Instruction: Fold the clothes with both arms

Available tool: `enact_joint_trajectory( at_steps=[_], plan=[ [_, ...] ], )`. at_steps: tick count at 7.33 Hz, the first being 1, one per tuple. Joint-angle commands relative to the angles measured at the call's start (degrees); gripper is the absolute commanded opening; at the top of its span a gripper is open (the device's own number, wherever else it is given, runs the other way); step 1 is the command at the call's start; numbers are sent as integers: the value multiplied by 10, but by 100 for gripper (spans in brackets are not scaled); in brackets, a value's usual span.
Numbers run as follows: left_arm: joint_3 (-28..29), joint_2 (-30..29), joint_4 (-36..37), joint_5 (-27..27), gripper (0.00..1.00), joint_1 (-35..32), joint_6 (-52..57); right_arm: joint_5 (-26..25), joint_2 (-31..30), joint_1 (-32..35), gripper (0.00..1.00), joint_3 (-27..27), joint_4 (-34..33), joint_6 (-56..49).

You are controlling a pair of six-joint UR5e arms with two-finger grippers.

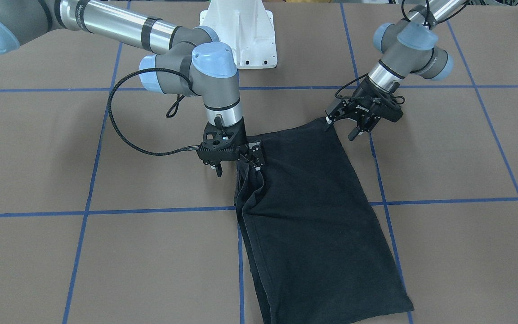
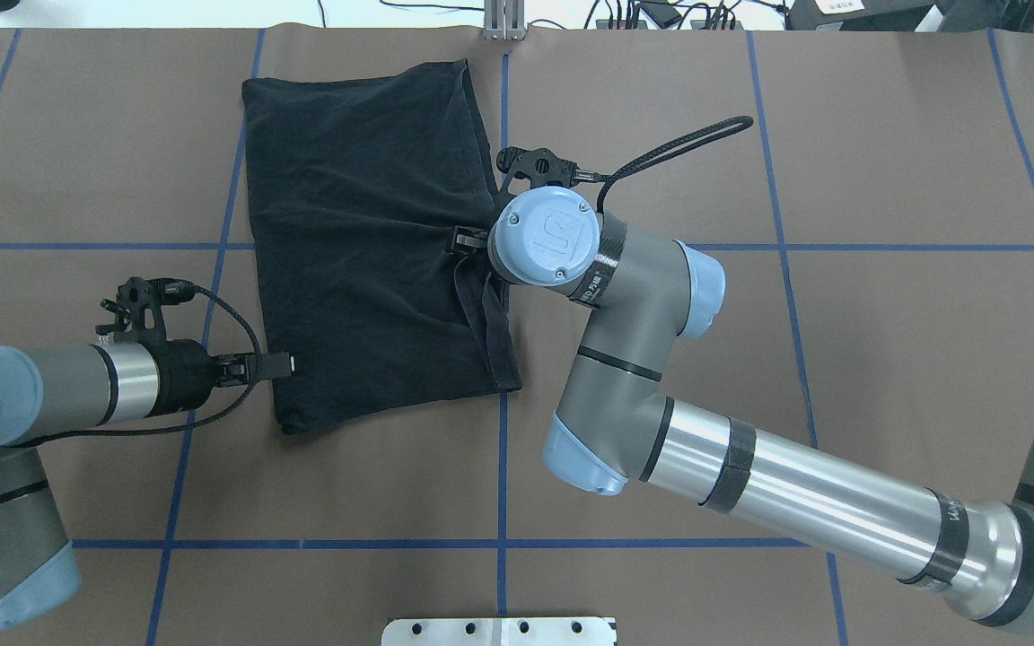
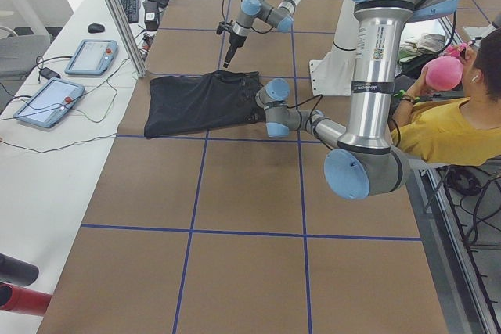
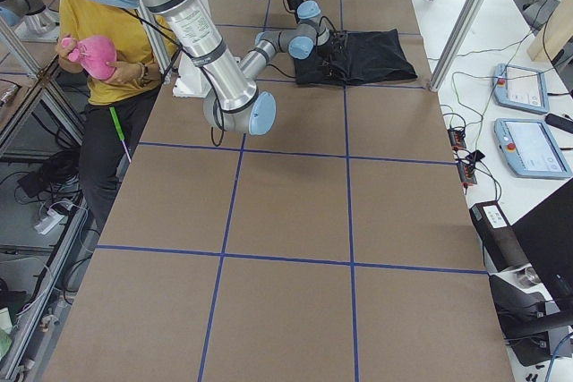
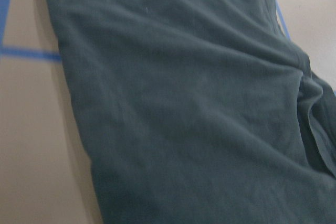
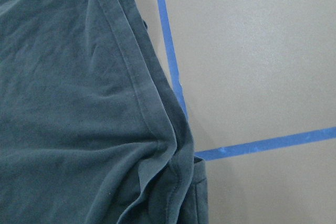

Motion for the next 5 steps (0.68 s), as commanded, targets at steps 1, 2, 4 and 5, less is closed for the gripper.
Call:
enact_joint_trajectory(
  at_steps=[1,2,4,5],
  plan=[
    [-8,4,36,26,99,33,-35,-3,-2,2,100,1,1,-1],
    [-7,-6,50,28,94,34,-36,-3,-2,2,100,1,1,-1],
    [-6,-15,68,38,77,35,-36,-3,-2,2,100,1,1,-1],
    [-6,-17,68,38,69,36,-36,-3,-2,2,100,1,1,-1]
  ],
)
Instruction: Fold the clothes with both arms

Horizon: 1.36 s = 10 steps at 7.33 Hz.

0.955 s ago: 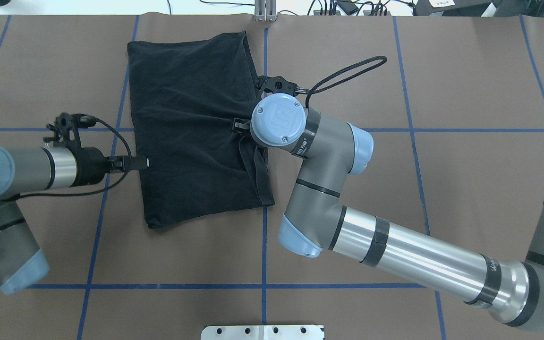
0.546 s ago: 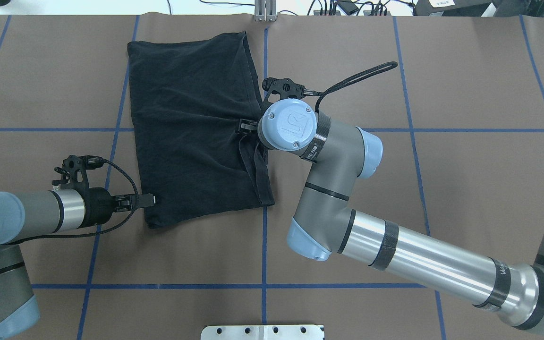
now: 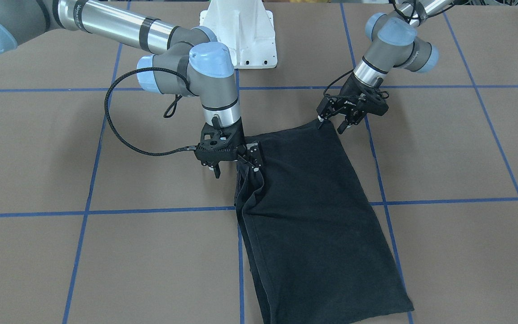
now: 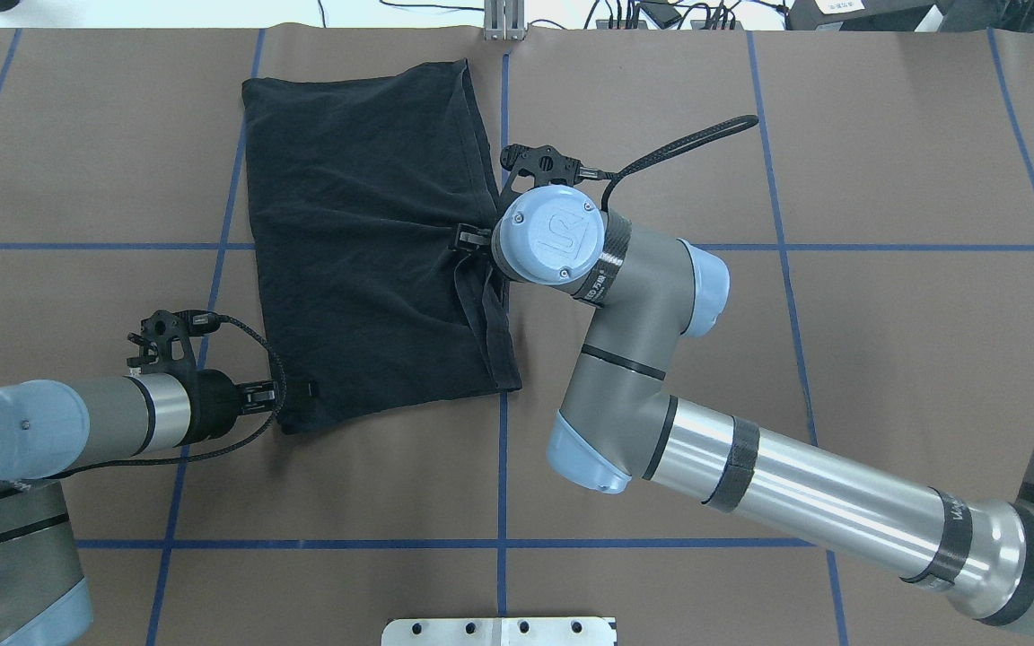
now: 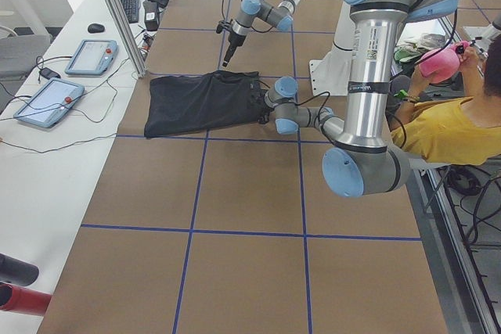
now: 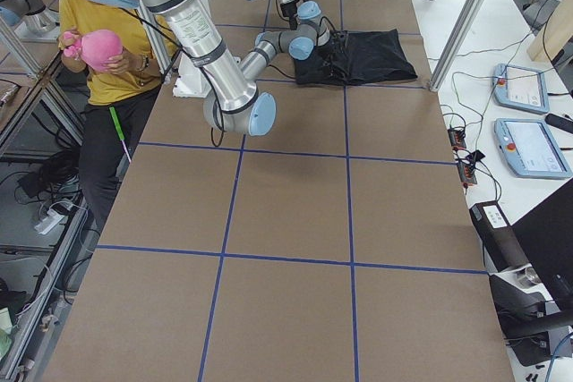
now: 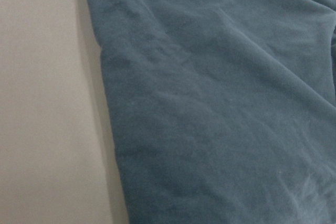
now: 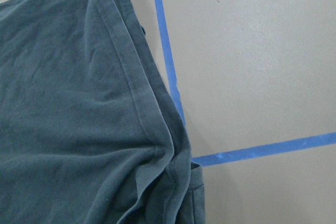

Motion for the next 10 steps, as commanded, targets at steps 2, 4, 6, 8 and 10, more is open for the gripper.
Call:
enact_joint_trajectory(
  at_steps=[2,4,6,8,10],
  plan=[
    [0,-3,5,3,69,12,0,0,-2,0,100,0,0,0],
    [-1,-4,6,3,43,13,-1,0,-2,-1,100,-1,0,0],
    [-2,-4,5,3,0,13,0,-9,-2,-7,99,-7,0,3],
    [-13,-3,6,3,0,12,-1,-24,0,-16,97,-16,0,46],
    [-17,-2,6,2,0,12,0,-28,5,-28,96,-38,-3,88]
  ],
)
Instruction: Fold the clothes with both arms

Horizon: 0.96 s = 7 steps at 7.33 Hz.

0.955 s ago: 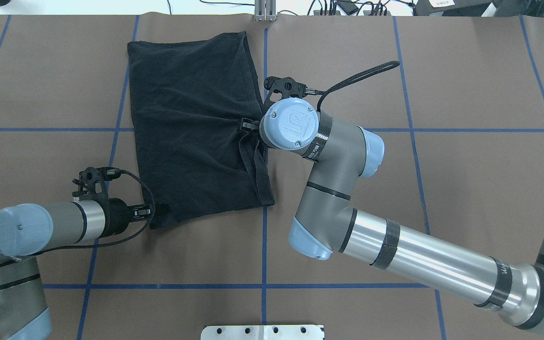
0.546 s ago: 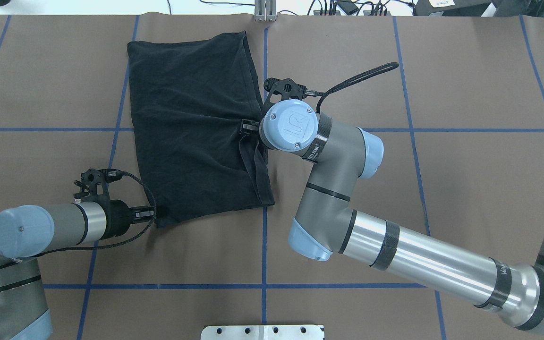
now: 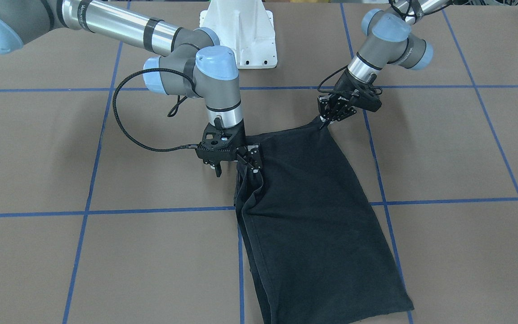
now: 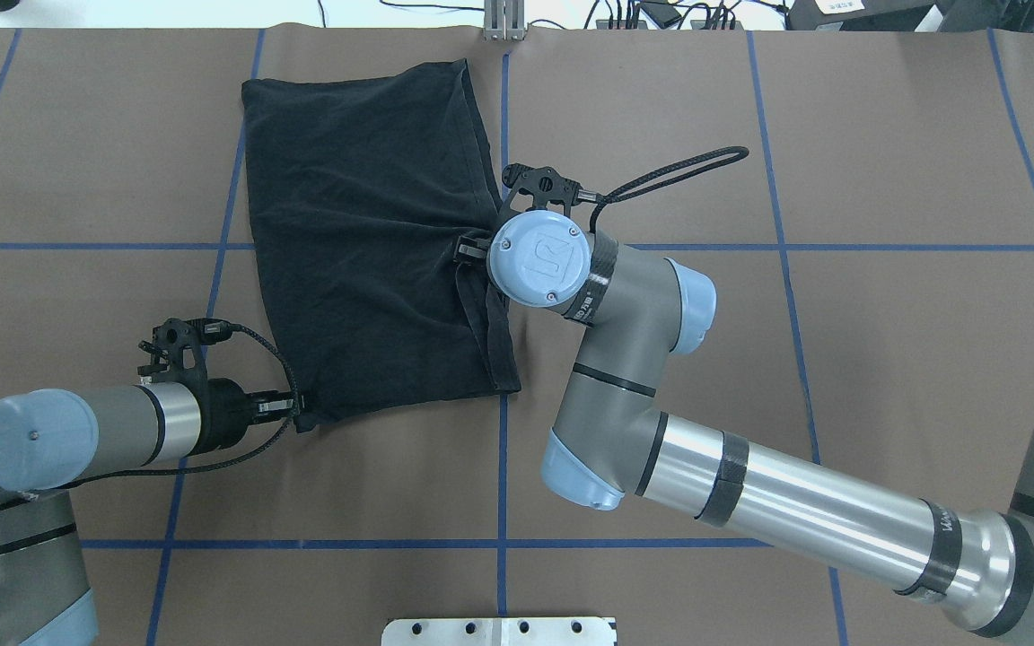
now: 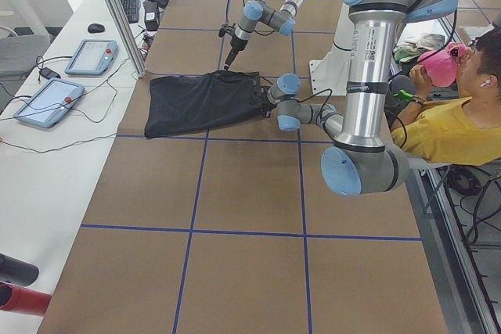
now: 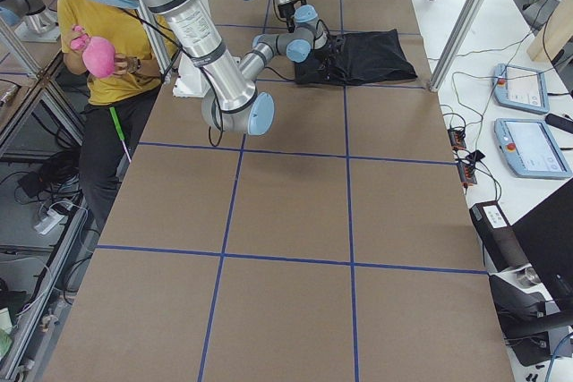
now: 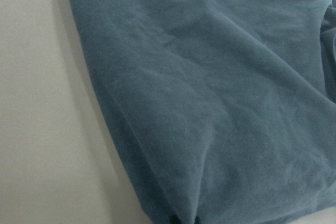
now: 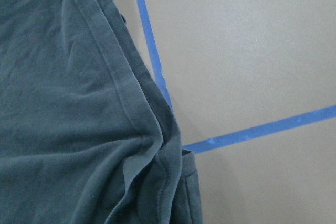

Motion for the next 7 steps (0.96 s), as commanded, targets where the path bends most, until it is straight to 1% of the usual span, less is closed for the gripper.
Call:
enact_joint_trajectory(
  at_steps=[1,3,4,5,6,7],
  plan=[
    [-2,0,0,0,0,0,0,-23,18,-15,96,-40,1,48],
    [-5,0,0,0,0,-1,-1,-34,63,-23,96,-94,2,72],
    [-8,1,0,0,0,-2,0,-35,64,-24,95,-97,2,73],
    [-11,3,0,0,0,-2,-1,-52,64,-32,93,-103,3,73],
    [-15,4,0,0,0,-2,0,-58,64,-37,90,-104,3,73],
    [-15,5,0,0,0,-2,0,-58,65,-37,72,-104,3,81]
  ],
)
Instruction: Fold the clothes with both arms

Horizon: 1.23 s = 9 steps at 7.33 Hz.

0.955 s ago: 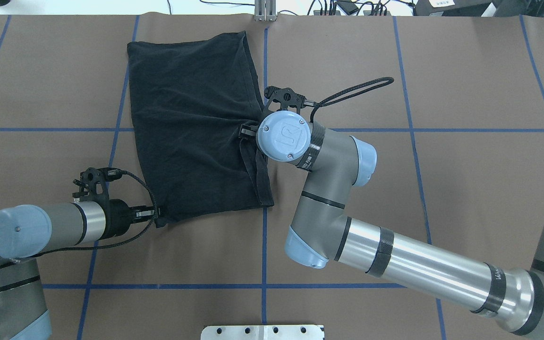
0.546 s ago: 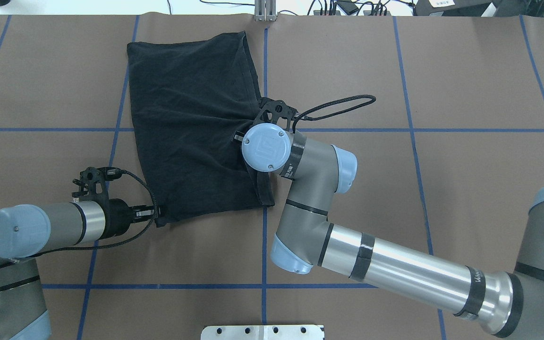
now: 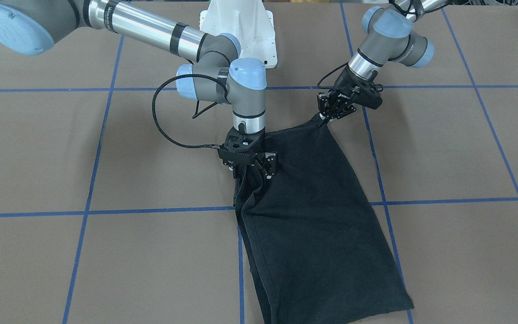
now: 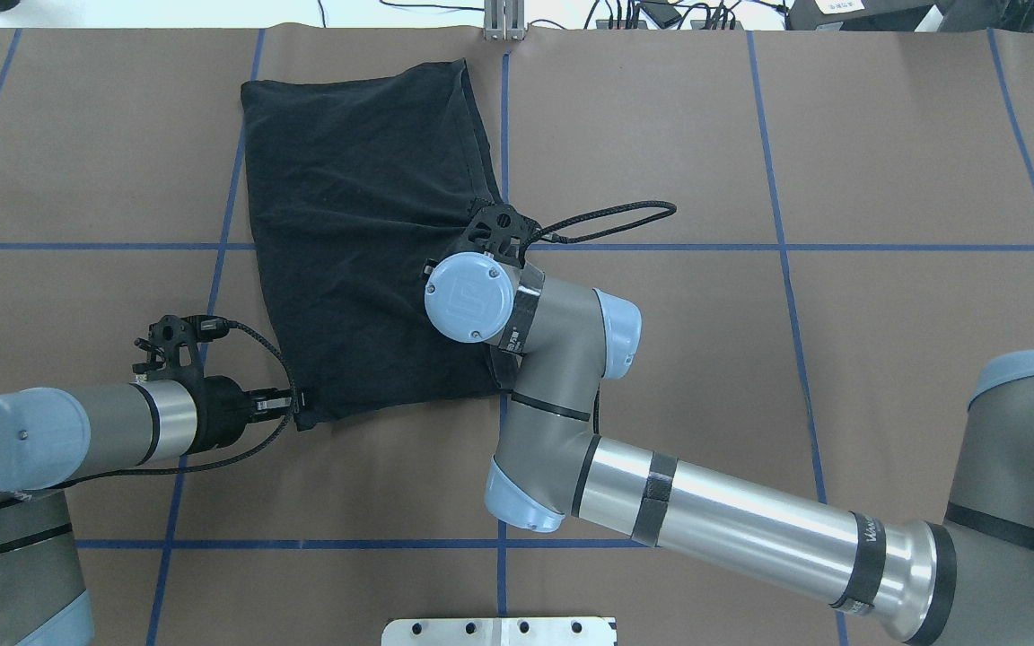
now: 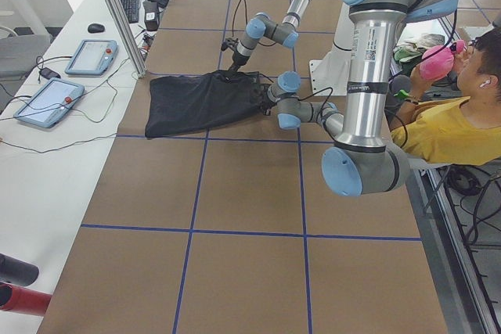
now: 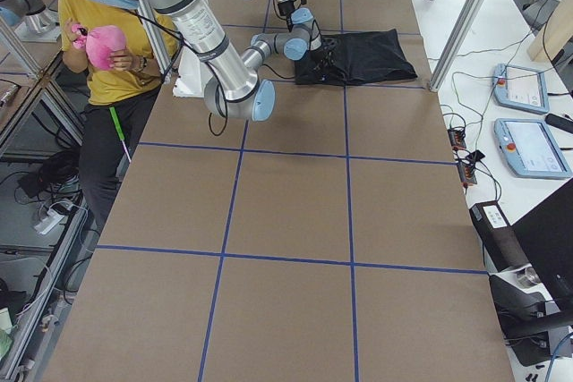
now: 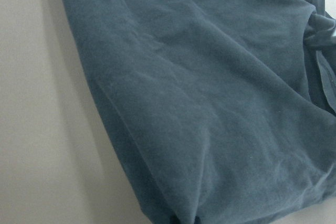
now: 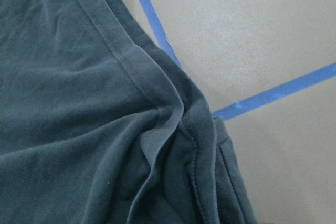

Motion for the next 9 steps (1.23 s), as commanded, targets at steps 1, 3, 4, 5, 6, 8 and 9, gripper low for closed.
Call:
enact_joint_trajectory(
  at_steps=[1,3,4,5,6,8,9],
  plan=[
    [-2,1,0,0,0,0,0,-5,5,-4,41,-2,0,16],
    [-2,1,0,0,0,0,0,-5,7,-7,0,-1,-1,24],
    [-2,0,0,0,0,0,0,-5,6,-7,0,0,-2,20],
    [-2,0,0,0,0,1,-1,-5,6,-8,0,4,-5,18],
    [-2,-3,0,-1,0,1,0,-4,0,-5,0,16,-7,17],
    [-16,-5,0,-5,0,2,0,2,-39,-3,0,88,-24,17],
    [-21,-5,0,-6,0,2,0,0,-82,-14,0,159,-53,17]
  ],
)
